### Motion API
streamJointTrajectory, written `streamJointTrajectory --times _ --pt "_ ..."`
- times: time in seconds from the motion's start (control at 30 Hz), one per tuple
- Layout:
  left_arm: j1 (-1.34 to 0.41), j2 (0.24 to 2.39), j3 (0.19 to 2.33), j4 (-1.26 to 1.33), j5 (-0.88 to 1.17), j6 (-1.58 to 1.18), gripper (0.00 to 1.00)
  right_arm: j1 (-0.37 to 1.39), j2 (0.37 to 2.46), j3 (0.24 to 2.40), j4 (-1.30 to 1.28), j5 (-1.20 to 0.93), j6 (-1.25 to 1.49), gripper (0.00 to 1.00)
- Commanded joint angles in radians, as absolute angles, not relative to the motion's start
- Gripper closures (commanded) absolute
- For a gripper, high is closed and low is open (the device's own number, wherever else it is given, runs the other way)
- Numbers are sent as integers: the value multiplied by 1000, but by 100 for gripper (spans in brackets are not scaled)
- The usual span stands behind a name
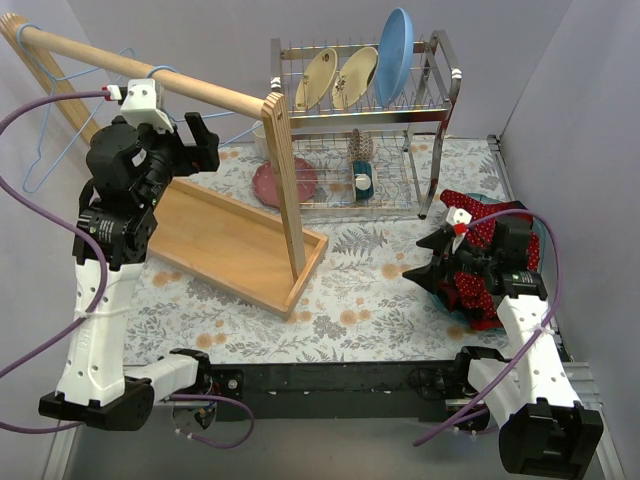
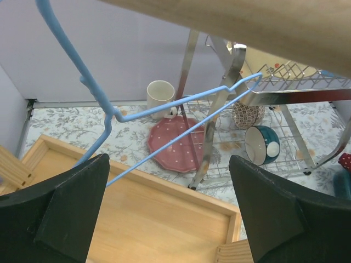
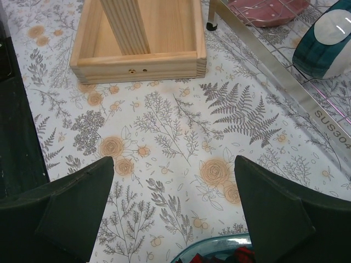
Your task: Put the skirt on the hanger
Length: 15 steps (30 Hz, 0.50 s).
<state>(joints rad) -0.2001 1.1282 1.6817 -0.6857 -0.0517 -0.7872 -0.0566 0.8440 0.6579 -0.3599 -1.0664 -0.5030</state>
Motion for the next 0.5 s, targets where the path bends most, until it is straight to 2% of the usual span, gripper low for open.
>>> streamJointTrajectory --times 0.0,0.07,0.2,0.27,0.47 --pt "-198 1092 1652 -640 -112 -724 10 -45 834 683 -385 -1092 -528 1" --pt "-198 1077 1622 -631 -141 -715 12 -41 831 683 -387 -1098 -529 1" --pt "-198 1020 1653 -630 51 -752 14 -38 831 683 -385 -1103 -529 1" --pt "-198 997 1675 -638 66 -755 13 -38 831 683 -385 -1103 -529 1" --pt "-198 1032 1643 -641 -190 -680 11 -38 838 681 -387 -1112 -529 1"
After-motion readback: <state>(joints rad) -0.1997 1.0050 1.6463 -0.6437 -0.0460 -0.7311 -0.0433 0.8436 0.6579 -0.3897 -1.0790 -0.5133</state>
